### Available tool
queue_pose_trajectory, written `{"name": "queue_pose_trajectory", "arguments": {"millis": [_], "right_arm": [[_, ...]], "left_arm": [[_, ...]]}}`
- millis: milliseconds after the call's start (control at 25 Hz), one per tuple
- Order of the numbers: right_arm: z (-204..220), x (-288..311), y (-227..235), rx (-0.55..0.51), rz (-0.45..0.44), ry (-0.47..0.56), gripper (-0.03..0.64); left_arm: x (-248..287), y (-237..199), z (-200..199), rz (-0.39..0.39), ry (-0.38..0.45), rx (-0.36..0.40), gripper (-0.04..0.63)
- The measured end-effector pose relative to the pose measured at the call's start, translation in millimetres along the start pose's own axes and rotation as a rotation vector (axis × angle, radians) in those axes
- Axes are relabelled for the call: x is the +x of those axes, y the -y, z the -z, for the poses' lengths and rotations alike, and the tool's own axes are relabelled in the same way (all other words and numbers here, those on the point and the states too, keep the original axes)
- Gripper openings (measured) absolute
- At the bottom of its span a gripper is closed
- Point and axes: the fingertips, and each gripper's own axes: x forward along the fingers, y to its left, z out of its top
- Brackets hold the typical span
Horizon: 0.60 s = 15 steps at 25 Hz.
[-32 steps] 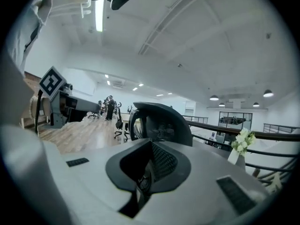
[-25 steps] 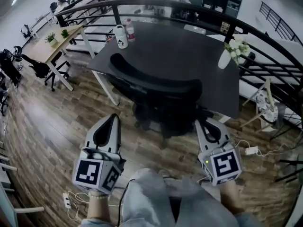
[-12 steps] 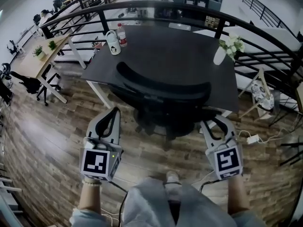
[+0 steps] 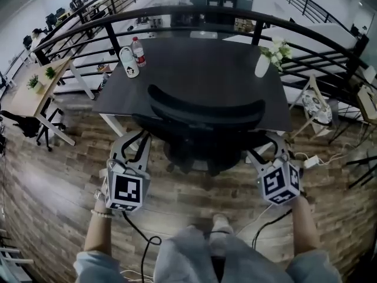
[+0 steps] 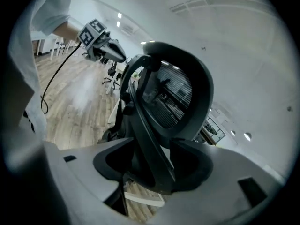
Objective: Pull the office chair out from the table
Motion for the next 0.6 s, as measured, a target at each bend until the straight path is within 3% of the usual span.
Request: {"name": "queue_pose_trajectory", "arguments": {"millis": [320, 440, 600], "right_arm": [[25, 21, 1, -0.151, -0.037, -0.142, 0.253], [32, 27, 3, -0.207, -0.045, -0.176, 0.255], [37, 30, 5, -0.246, -0.053, -0.206, 0.255]], "left_arm": [[41, 5, 44, 0.110, -0.134, 0.331, 0.186], [57, 2, 61, 0.124, -0.196, 0.465, 0.199], [74, 0, 76, 0.150, -0.253, 0.583, 0.204]]}}
